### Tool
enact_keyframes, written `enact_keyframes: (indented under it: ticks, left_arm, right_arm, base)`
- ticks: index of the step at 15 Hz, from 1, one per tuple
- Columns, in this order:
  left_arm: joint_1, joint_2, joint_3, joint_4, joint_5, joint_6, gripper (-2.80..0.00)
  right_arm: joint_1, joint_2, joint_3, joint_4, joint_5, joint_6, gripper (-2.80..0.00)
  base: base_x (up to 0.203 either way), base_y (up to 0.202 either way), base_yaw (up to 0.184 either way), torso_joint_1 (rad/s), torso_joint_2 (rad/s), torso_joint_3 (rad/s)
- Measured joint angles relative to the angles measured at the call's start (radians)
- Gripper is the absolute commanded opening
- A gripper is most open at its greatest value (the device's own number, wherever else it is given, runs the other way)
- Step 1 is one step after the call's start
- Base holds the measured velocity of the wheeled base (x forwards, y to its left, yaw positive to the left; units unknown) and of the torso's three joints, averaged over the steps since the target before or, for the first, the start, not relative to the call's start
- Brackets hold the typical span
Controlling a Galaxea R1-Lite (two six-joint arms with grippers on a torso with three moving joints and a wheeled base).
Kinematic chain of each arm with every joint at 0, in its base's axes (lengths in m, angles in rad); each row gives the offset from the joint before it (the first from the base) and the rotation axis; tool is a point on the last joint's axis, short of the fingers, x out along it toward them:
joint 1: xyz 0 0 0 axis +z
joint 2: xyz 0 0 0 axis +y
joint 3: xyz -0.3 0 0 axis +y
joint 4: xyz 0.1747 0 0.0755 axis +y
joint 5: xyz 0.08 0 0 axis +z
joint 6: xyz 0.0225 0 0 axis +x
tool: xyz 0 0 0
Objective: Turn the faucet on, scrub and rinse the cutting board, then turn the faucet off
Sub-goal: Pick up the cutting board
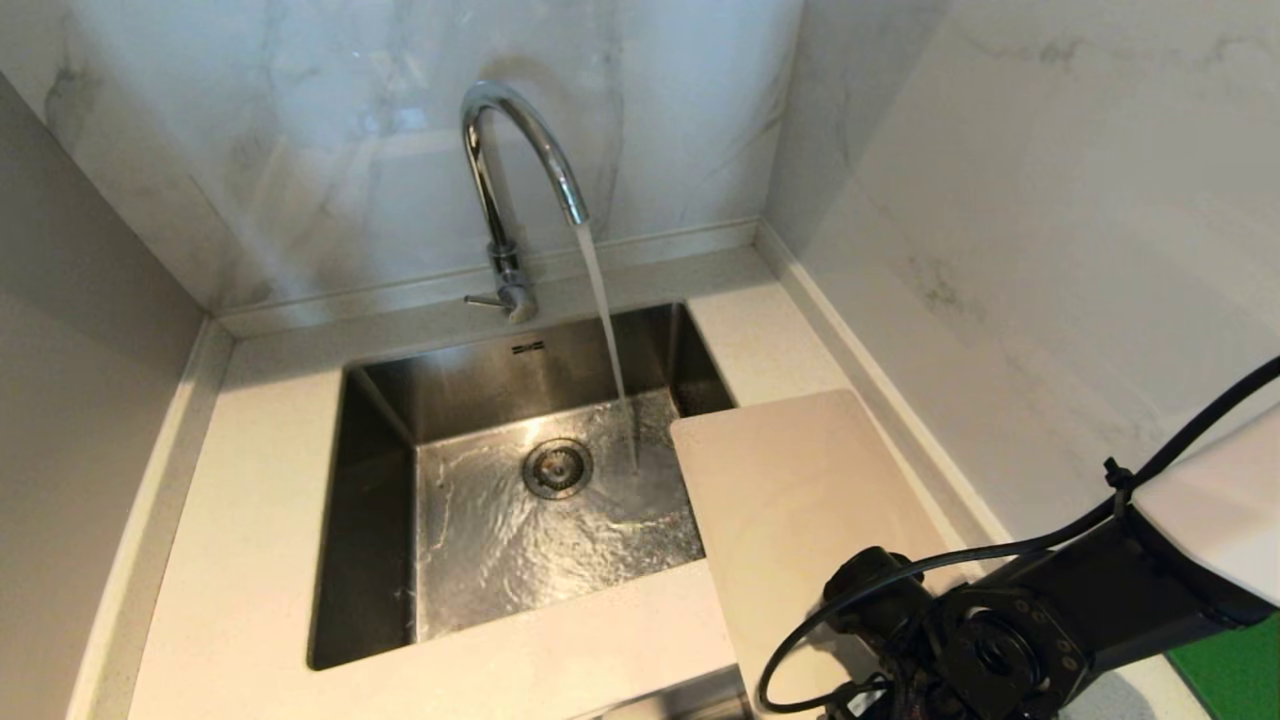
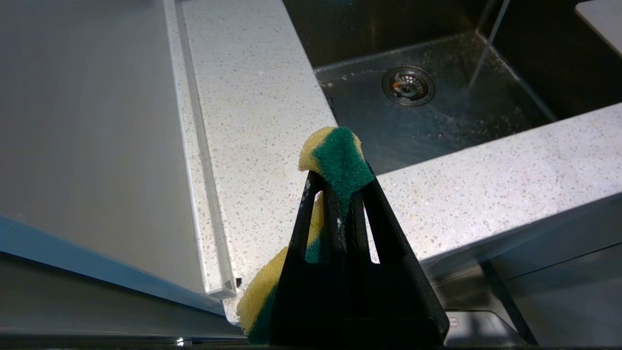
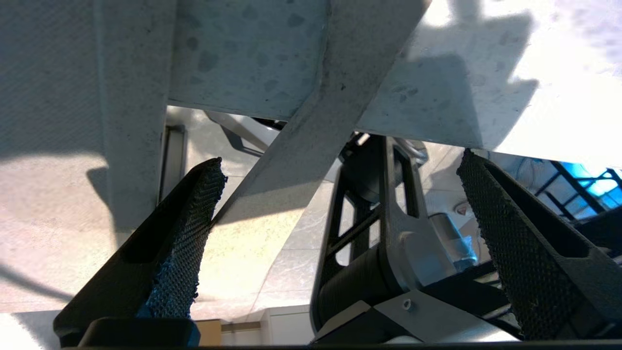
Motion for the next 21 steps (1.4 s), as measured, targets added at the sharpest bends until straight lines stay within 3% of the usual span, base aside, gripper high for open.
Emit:
enact_keyframes:
  ticks: [17,21]
  left_arm:
    - [0.0,0.0,0.0,0.0,0.0,0.0,-2.8]
    - [0.0,0.0,0.0,0.0,0.0,0.0,-2.8]
  right_arm:
    - [0.024,0.094,-0.006,-0.072,-0.038,0.063,0.0]
    - [0.026,0.113,-0.009,-0.073,-0.082,0.088,0.0]
  base:
    - [0.0,0.0,0.0,0.0,0.0,0.0]
    - [0.0,0.0,0.0,0.0,0.0,0.0]
